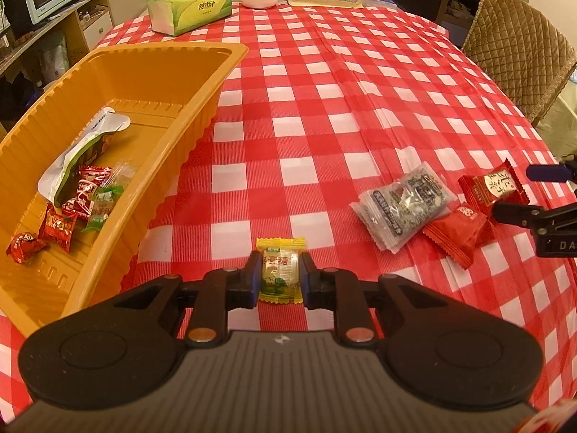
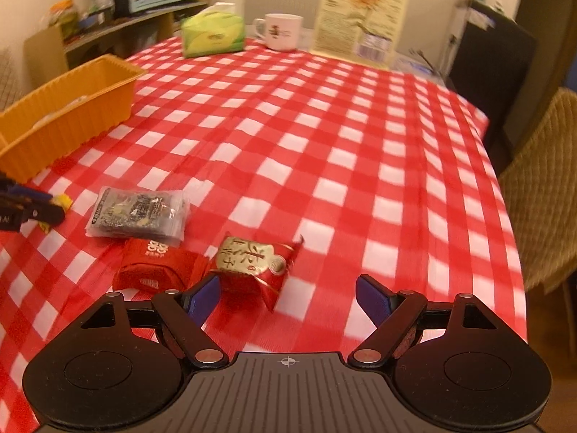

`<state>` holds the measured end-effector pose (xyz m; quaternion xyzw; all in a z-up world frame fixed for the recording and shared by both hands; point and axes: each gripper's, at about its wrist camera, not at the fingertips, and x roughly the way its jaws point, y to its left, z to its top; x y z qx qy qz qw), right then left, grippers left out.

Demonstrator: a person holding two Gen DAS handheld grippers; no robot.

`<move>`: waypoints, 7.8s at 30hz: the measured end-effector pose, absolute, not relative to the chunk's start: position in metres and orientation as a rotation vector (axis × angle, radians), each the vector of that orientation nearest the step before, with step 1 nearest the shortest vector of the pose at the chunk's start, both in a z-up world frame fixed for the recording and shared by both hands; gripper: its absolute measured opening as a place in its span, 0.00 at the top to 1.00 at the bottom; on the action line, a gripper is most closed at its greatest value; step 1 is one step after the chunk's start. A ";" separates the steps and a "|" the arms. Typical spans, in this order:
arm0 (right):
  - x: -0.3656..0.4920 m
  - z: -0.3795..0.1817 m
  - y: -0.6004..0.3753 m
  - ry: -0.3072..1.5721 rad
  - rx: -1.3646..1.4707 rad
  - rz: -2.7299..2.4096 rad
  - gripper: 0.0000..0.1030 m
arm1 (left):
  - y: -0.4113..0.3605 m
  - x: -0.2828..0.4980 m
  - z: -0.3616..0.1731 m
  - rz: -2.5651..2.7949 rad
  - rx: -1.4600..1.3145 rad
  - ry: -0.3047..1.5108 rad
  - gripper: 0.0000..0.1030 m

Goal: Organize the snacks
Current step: 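Grasp the red-gold snack packet with the right gripper while the left holds its candy, then carry both held snacks toward the orange tray, then open the left gripper while the right opens, dropping both snacks into the tray, then move both open tools from the tray toward the red and clear packets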

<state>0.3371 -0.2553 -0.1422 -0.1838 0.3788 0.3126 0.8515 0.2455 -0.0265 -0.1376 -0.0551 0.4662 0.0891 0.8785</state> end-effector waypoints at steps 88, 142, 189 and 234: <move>0.231 -0.027 -0.093 0.808 -0.022 0.894 0.70 | 0.093 0.164 -0.023 0.074 -0.137 0.783 0.81; 0.341 -0.077 0.060 0.866 -0.009 0.561 0.66 | 0.218 0.303 -0.062 -0.042 -0.023 0.873 0.81; 0.205 -0.042 -0.019 0.866 0.007 0.659 0.17 | 0.177 0.139 -0.023 0.010 -0.119 0.843 0.31; 0.197 -0.090 -0.234 1.000 -0.113 0.704 0.17 | -0.044 0.109 -0.075 0.079 -0.190 0.976 0.31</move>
